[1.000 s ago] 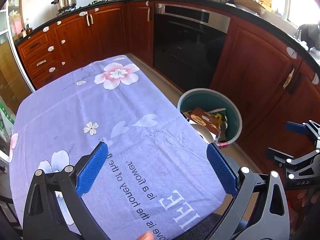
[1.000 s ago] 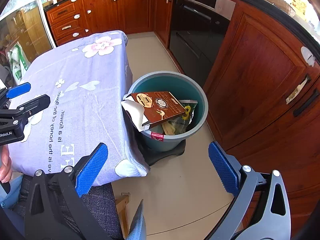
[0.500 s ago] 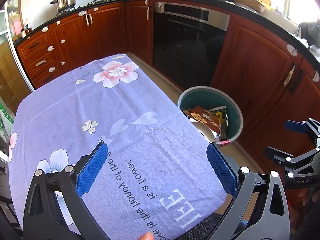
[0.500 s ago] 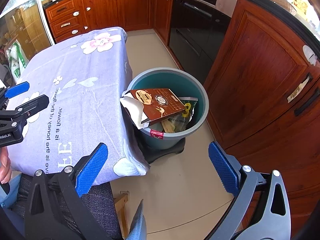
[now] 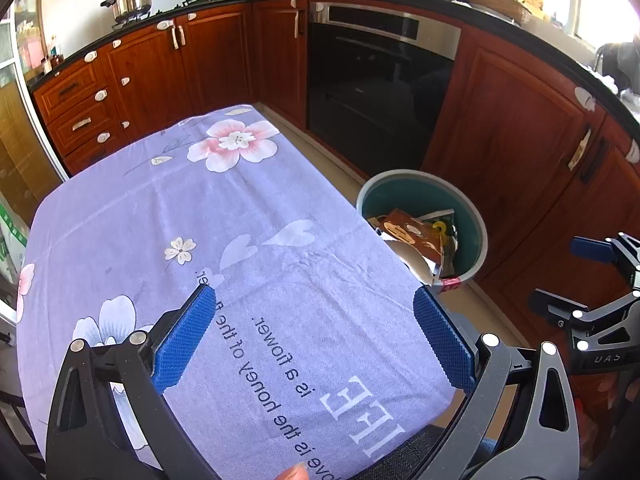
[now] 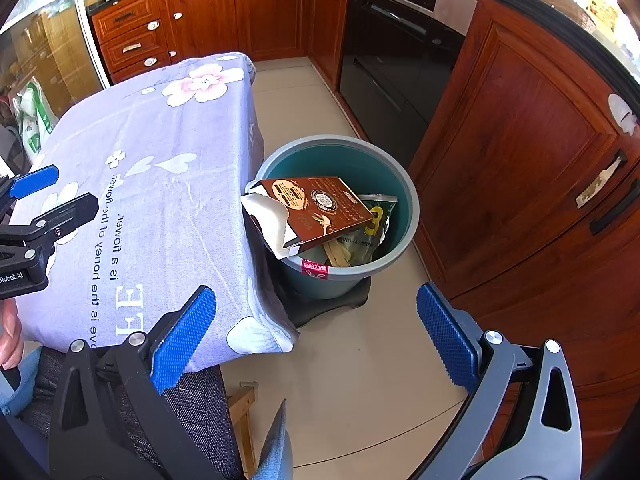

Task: Collect trash

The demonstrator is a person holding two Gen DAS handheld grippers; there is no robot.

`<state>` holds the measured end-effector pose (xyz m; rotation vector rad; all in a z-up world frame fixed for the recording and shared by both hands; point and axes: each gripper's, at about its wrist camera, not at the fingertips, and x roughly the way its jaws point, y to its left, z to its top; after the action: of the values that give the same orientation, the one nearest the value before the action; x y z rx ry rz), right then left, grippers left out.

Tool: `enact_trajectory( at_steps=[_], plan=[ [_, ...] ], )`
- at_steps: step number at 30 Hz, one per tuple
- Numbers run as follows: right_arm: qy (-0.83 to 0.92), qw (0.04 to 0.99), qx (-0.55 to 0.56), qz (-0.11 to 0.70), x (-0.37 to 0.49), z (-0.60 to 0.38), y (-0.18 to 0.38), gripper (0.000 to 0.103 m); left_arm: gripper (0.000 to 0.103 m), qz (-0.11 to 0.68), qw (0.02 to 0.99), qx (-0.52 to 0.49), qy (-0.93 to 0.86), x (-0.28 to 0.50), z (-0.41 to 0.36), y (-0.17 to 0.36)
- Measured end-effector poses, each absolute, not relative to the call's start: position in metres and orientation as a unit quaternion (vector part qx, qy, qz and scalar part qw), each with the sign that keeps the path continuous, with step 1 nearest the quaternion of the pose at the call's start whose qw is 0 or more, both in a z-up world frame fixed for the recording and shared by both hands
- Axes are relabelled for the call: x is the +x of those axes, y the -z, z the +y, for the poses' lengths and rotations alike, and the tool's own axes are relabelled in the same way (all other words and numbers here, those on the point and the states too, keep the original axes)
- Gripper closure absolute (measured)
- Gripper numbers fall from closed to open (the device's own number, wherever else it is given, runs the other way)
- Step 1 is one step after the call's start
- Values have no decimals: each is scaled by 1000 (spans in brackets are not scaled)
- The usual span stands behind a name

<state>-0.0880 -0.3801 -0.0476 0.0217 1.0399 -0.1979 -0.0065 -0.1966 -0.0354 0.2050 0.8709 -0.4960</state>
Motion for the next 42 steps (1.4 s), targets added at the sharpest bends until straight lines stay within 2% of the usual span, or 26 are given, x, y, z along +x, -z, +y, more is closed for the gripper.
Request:
enact_trajectory(
  at_steps=[42],
  plan=[
    [93,857,10,506,-80,-382,57,6,4,420,869,104,240,-7,-198,43]
  ],
)
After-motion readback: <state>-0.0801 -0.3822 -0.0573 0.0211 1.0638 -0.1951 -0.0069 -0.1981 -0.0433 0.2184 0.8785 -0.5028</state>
